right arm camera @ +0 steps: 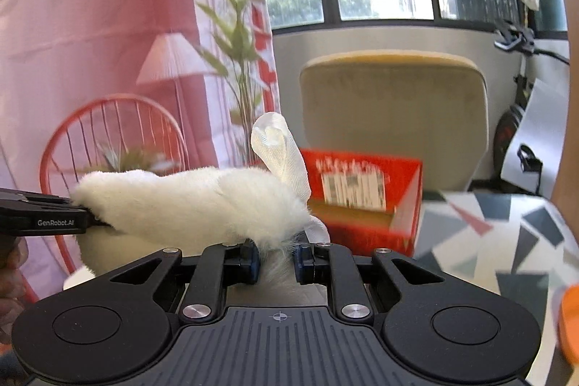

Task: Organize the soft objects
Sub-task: 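Lift the white plush with the right tool and carry it into the red box, then open the right tool to drop the plush in the box, then move the right tool back to the pile and reach for the black eye mask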

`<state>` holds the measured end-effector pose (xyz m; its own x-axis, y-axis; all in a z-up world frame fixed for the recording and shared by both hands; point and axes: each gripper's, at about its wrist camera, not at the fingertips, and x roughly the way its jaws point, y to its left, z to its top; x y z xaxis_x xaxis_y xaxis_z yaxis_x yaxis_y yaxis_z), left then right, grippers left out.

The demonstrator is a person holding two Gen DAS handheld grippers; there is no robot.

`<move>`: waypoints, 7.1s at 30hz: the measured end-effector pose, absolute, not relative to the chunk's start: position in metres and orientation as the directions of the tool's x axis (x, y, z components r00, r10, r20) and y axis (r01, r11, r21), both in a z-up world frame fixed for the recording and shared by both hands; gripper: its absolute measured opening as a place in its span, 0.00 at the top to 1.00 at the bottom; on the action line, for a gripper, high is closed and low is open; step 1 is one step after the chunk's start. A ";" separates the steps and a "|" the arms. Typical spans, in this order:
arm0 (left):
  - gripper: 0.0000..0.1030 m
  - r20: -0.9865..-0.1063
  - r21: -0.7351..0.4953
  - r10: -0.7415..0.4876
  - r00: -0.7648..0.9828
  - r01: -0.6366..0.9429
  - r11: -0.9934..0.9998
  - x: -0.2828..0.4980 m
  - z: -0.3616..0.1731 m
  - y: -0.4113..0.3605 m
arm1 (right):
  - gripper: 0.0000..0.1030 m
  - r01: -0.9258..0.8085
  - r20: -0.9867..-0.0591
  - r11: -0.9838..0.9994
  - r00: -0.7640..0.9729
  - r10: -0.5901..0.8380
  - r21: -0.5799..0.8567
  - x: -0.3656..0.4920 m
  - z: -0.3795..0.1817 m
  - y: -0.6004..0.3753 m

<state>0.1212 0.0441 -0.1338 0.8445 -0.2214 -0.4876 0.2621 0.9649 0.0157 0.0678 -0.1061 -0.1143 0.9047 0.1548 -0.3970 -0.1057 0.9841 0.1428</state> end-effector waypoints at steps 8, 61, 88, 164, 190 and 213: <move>0.81 -0.431 0.074 -0.264 0.863 0.325 0.943 0.179 -0.102 0.022 | 0.84 -0.118 -0.371 0.988 0.917 0.147 0.102 0.124 -0.072 -0.135; 0.23 -0.637 0.066 -0.250 0.729 0.375 0.925 0.302 -0.180 -0.020 | 0.32 0.091 -0.553 0.994 0.832 -0.044 0.059 0.241 -0.176 -0.173; 0.11 -0.494 0.052 -0.237 0.837 0.300 0.952 0.118 -0.201 0.044 | 0.00 0.098 -0.386 0.989 0.921 -0.047 0.114 0.069 -0.185 -0.123; 0.14 -0.820 0.020 -0.168 0.547 0.321 0.947 0.135 -0.296 0.040 | 0.16 0.007 -0.803 0.999 0.594 -0.048 -0.054 0.060 -0.280 -0.108; 0.11 -0.821 0.032 -0.156 0.550 0.315 0.948 0.134 -0.297 0.037 | 0.34 -0.002 -0.710 0.999 0.704 -0.025 -0.037 0.058 -0.269 -0.101; 0.08 -0.820 0.042 -0.145 0.554 0.311 0.950 0.134 -0.297 0.036 | 0.27 -0.128 -0.713 0.981 0.701 -0.016 -0.148 0.071 -0.285 -0.060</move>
